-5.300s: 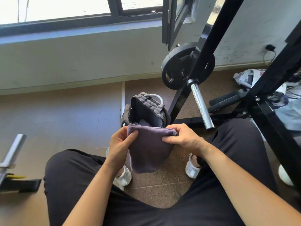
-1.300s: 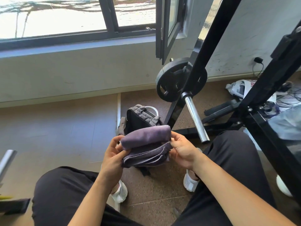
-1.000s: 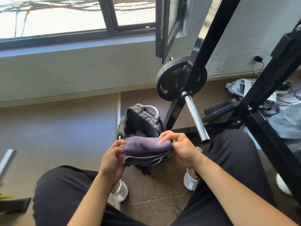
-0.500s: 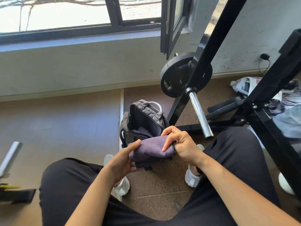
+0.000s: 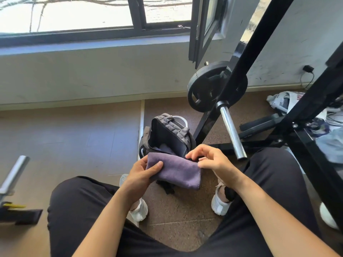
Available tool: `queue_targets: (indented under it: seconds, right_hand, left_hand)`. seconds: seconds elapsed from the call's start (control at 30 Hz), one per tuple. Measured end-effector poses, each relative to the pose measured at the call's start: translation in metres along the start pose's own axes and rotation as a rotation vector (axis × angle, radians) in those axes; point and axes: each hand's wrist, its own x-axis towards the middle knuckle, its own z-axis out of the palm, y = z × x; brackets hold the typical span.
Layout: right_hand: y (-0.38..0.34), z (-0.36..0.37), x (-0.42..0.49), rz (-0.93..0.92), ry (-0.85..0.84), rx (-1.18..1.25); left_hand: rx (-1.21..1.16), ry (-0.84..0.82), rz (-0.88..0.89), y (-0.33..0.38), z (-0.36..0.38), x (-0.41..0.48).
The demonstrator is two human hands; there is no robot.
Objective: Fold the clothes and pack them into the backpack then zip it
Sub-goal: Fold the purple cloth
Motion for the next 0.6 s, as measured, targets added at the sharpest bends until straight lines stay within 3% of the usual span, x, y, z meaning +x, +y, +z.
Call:
queue_targets:
  seconds: [0.1, 0.23, 0.4, 0.6]
  right_hand:
    - [-0.007, 0.013, -0.002, -0.055, 0.024, -0.111]
    - [-0.014, 0.033, -0.009, -0.048, -0.214, -0.325]
    - [-0.014, 0.044, -0.013, -0.082, -0.403, -0.334]
    - [-0.023, 0.034, -0.011, -0.019, -0.462, -0.228]
  left_hand:
    - [0.060, -0.068, 0.037, 0.001, 0.007, -0.003]
    - [0.114, -0.166, 0.073, -0.001, 0.010, -0.006]
    - [0.102, -0.056, 0.094, 0.003, 0.008, -0.006]
    - [0.102, 0.045, 0.139, -0.006, 0.008, 0.002]
